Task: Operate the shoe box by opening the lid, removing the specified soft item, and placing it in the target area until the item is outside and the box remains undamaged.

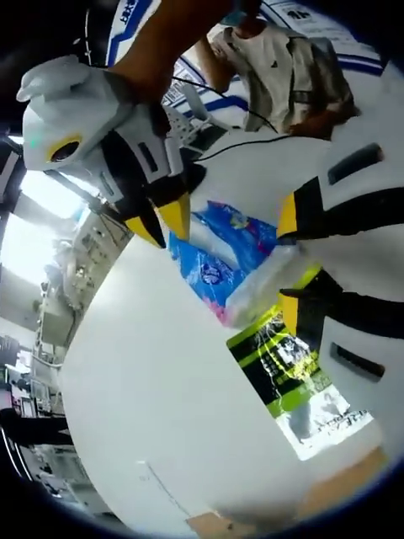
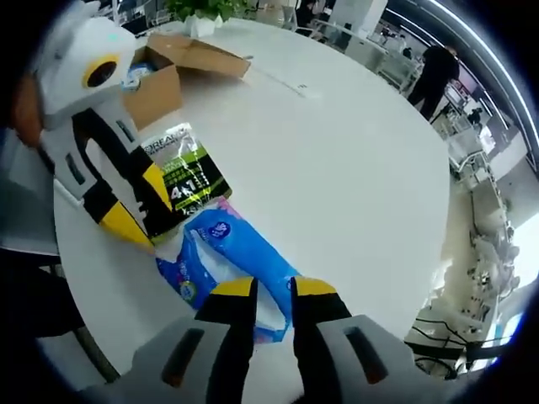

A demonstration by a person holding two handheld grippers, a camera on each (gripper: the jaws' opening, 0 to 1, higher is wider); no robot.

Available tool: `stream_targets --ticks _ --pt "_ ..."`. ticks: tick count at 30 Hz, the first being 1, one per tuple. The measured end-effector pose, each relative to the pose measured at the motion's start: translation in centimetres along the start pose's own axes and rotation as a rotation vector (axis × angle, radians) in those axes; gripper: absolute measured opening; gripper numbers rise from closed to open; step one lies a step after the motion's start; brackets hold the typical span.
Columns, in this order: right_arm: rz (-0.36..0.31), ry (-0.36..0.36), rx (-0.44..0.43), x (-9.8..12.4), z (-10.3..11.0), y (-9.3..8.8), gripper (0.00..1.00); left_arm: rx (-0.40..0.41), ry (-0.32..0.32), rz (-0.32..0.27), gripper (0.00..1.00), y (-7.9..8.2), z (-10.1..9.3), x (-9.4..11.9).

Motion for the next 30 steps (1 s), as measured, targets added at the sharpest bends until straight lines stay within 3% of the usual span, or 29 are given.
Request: stream_targets --ticks 7,13,23,30 --pt "-0.024 -0.018 -0.004 3.0 0.7 1.6 0.15 -0.089 -0.024 -0.064 0.20 1.7 -2.6 5.2" --pt "-0.069 -0.023 0.010 5.0 2.5 5.0 0.13 -0.128 0.014 -0.101 0.18 1.4 -2.4 10.8" --pt "-0.144 0.017 0.057 6.3 7.8 13.4 0.13 -0.064 0.138 -0.160 0.18 -1.6 1.8 20.6" --pt "-0.186 0.036 0.092 6.7 11.0 18.7 0.13 -0.034 0.194 -0.175 0.20 -3.5 3.7 25.3"
Point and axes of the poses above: the point that each gripper's makers call its tool centre point, and the gripper's own axes: x roughly backward along the fingers, z roughly to its left, y roughly out of its top, the point moved 5 cm from there along x, roughly backward along the fingers, and after that the axes turned 10 degrees about -y, right-handed, at the moved point
